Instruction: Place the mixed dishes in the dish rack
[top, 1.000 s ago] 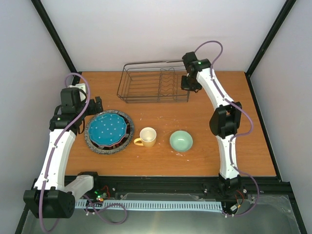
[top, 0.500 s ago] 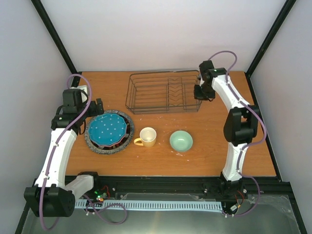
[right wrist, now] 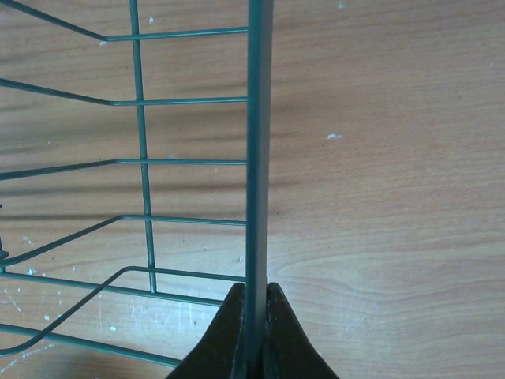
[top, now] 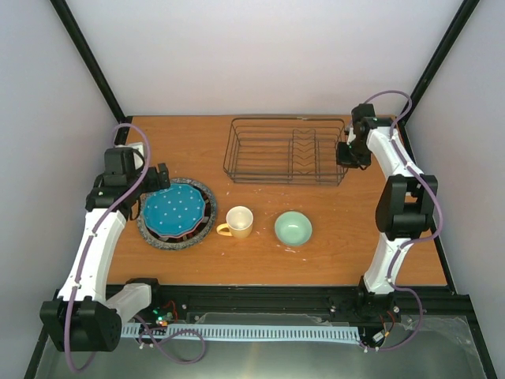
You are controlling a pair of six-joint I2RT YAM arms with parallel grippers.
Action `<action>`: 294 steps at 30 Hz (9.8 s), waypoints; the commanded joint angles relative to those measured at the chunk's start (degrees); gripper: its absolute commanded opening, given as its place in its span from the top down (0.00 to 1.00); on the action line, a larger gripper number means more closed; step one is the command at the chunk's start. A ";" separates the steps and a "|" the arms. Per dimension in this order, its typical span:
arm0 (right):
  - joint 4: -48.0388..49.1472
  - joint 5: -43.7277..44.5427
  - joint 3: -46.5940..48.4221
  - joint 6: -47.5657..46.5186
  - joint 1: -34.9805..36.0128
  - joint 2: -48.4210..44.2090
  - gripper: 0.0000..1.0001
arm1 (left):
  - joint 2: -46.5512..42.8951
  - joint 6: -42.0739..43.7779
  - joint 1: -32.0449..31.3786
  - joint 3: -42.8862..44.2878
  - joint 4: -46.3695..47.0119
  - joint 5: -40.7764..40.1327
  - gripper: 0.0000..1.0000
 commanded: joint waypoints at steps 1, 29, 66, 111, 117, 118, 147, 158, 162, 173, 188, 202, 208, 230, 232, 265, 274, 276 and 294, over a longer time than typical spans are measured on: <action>-1.29 4.36 4.13 -1.37 -0.84 4.12 0.97 | -0.28 -1.39 0.28 -1.97 2.47 3.23 0.00; -2.51 10.30 6.85 -0.18 -1.58 6.43 0.44 | 0.11 -3.49 15.92 -5.57 9.20 36.73 0.00; 5.68 1.22 -39.25 10.80 24.43 -27.35 0.53 | -0.16 5.84 -11.74 -4.21 9.36 10.64 0.15; 66.42 -65.34 -42.49 42.68 10.05 -36.94 0.97 | 12.23 -29.52 -11.85 -9.08 71.38 61.33 0.00; 76.97 -70.42 -38.30 51.35 10.63 -31.59 0.97 | 20.37 -39.64 -12.80 -7.20 86.67 66.14 0.00; 76.92 -70.90 -37.32 51.47 10.61 -31.09 0.97 | 21.18 -40.06 -13.14 -6.93 87.13 66.49 0.00; 85.11 -70.27 -29.93 57.96 17.92 -20.90 0.97 | 32.19 -54.80 -22.88 -3.09 108.94 66.91 0.00; 86.41 -70.61 -30.58 58.75 19.72 -20.09 0.97 | 34.90 -60.55 -23.01 -3.20 118.19 66.06 0.40; 86.86 -70.90 -30.65 59.07 20.01 -19.82 0.97 | 35.08 -60.78 -23.01 -3.49 118.99 66.02 0.54; 87.32 -71.52 -33.20 58.70 20.30 -20.21 0.97 | 35.63 -61.97 -23.01 -3.97 119.82 65.54 0.25; 80.59 -72.35 -35.27 53.12 20.32 -22.40 0.97 | 34.92 -60.54 -23.01 -3.80 117.69 65.53 0.17; 74.78 -73.05 -36.62 48.53 20.38 -23.57 0.97 | 34.63 -59.34 -23.00 -3.94 116.92 65.78 0.50; 72.63 -73.16 -36.73 46.54 20.38 -23.37 0.97 | 35.10 -59.13 -23.01 -3.19 116.90 66.64 0.74; 67.43 -70.22 -32.83 41.51 20.29 -18.14 0.90 | 36.01 -52.08 -22.88 2.16 104.82 66.68 0.99; 67.57 -70.14 -31.88 41.52 20.30 -17.05 0.90 | 36.53 -51.74 -22.84 2.98 104.05 66.63 0.99; 68.53 -68.68 -14.82 41.28 12.48 0.73 0.67 | 49.44 -44.78 -15.28 19.16 87.39 71.90 0.99; 58.11 -64.17 -12.71 32.22 7.91 1.05 0.63 | 51.07 -29.95 -15.19 26.33 66.71 69.20 0.99; 51.96 -61.54 -11.66 27.58 6.84 0.81 0.63 | 51.55 -24.00 -15.19 29.76 58.03 67.10 0.99; 25.38 -9.24 -15.50 5.62 3.62 -21.00 0.65 | 67.88 16.54 -23.94 77.39 -3.15 24.21 0.99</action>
